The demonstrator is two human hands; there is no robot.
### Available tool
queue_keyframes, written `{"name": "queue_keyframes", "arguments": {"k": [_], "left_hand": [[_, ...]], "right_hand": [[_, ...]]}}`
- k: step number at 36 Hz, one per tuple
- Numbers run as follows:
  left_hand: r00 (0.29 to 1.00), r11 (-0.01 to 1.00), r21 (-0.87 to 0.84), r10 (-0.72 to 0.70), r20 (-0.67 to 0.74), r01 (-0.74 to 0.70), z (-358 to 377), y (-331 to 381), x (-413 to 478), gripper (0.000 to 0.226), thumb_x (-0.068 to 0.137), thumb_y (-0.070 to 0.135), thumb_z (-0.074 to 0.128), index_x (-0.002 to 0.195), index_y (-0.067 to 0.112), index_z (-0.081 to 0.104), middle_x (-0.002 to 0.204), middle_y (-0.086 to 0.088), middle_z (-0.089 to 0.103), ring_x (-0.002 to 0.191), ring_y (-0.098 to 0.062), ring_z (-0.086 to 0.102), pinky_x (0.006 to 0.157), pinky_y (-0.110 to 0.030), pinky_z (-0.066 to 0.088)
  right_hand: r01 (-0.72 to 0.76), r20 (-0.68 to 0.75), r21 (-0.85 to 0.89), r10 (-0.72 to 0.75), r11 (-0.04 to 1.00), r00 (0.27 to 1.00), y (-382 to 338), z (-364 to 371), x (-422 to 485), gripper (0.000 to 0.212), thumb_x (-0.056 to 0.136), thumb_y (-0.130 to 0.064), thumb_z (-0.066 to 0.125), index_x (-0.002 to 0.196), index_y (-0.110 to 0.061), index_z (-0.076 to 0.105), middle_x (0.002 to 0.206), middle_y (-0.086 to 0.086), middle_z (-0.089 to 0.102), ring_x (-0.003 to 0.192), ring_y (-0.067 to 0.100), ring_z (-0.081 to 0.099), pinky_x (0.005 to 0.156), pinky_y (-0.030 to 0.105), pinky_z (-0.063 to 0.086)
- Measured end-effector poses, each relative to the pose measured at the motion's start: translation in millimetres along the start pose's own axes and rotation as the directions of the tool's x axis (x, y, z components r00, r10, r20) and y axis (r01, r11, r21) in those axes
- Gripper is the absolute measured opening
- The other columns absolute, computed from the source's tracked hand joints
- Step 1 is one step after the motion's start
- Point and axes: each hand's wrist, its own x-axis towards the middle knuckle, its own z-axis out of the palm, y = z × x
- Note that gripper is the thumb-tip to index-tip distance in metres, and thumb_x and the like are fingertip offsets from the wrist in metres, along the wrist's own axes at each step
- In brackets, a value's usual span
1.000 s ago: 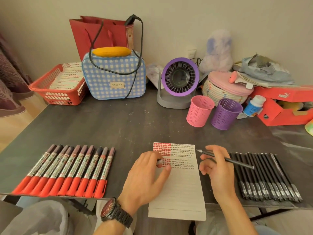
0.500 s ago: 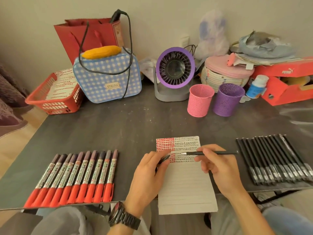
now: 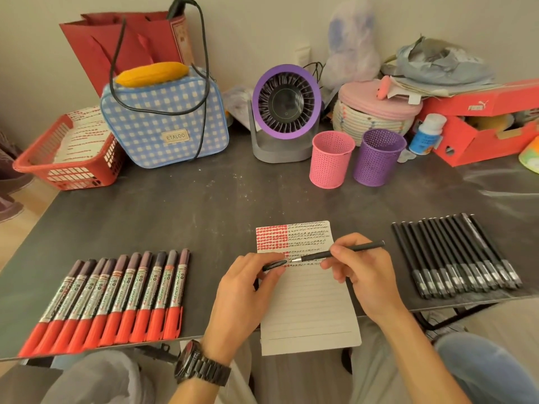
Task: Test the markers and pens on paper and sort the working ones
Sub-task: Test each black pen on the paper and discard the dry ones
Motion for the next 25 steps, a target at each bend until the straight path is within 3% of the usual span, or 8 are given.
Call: {"name": "queue_keyframes", "arguments": {"k": [12, 19, 25], "left_hand": [[0.999, 0.999, -0.013, 0.046, -0.002, -0.046, -1, 3, 0, 0.024, 0.097, 0.043, 0.057, 0.12, 0.039, 0.064, 0.113, 0.029, 0.062, 0.095, -0.005, 0.059, 0.078, -0.012, 0.047], [0.996, 0.996, 0.015, 0.085, 0.02, -0.085, -1, 2, -1, 0.028, 0.095, 0.044, 0.061, 0.122, 0.039, 0.066, 0.107, 0.042, 0.054, 0.088, 0.0, 0.055, 0.076, -0.006, 0.041], [0.998, 0.997, -0.045, 0.058, 0.02, -0.057, -1, -3, 1, 0.028, 0.091, 0.044, 0.063, 0.117, 0.04, 0.072, 0.11, 0.036, 0.063, 0.096, -0.004, 0.057, 0.078, -0.016, 0.048]], "right_hand": [[-0.008, -0.009, -0.079, 0.007, 0.997, 1.0, -1, 3, -1, 0.01, 0.082, -0.03, 0.071, 0.076, -0.022, 0.073, 0.071, 0.016, 0.074, 0.051, 0.015, 0.056, 0.05, 0.022, 0.044], [0.059, 0.131, -0.25, -0.027, 0.966, 0.991, -5, 12, -5, 0.006, 0.087, -0.026, 0.076, 0.081, -0.025, 0.079, 0.075, 0.003, 0.077, 0.062, 0.003, 0.065, 0.055, 0.014, 0.047], [0.051, 0.174, -0.286, -0.001, 0.957, 0.985, -7, 11, -3, 0.005, 0.087, -0.028, 0.076, 0.084, -0.028, 0.08, 0.078, 0.001, 0.078, 0.065, 0.002, 0.065, 0.057, 0.013, 0.046]]}}
